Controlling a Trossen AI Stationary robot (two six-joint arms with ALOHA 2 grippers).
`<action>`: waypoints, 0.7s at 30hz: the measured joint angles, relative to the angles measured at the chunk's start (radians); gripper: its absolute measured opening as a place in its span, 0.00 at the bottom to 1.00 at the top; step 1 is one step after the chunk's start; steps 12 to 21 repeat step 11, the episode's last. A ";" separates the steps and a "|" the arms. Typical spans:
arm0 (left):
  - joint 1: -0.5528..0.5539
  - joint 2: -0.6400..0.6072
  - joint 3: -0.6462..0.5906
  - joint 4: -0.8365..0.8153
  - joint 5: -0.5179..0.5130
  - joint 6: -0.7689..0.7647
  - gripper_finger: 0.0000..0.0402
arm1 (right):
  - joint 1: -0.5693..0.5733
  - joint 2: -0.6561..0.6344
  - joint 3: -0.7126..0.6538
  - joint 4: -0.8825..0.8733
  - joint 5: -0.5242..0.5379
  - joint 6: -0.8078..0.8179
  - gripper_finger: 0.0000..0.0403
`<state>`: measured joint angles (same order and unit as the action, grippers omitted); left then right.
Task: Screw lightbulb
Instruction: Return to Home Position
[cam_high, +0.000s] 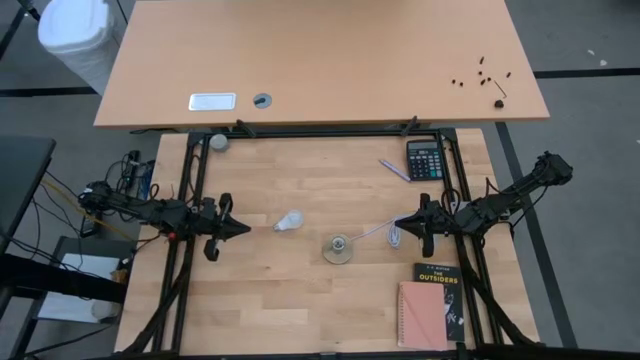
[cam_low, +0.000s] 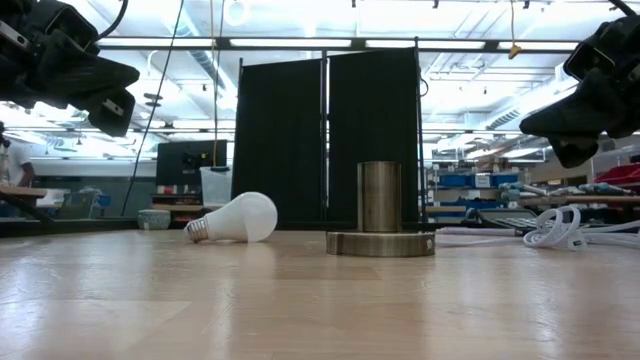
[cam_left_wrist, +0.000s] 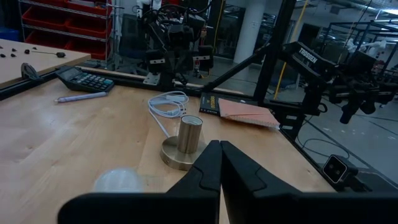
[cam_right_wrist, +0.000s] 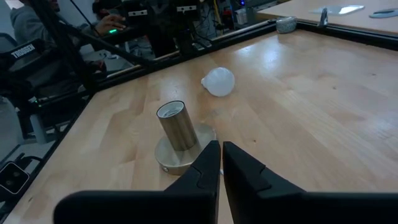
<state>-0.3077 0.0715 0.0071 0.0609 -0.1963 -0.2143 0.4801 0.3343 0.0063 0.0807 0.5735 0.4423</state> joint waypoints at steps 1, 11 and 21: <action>0.000 0.000 0.000 0.000 0.000 0.000 0.03 | 0.000 0.000 0.000 0.000 0.000 0.000 0.07; 0.000 0.000 0.000 0.000 0.000 0.000 0.03 | 0.000 0.000 0.000 0.000 0.000 0.000 0.08; 0.000 0.000 0.000 0.000 0.000 0.000 0.03 | 0.000 0.000 0.000 0.000 0.000 0.000 0.08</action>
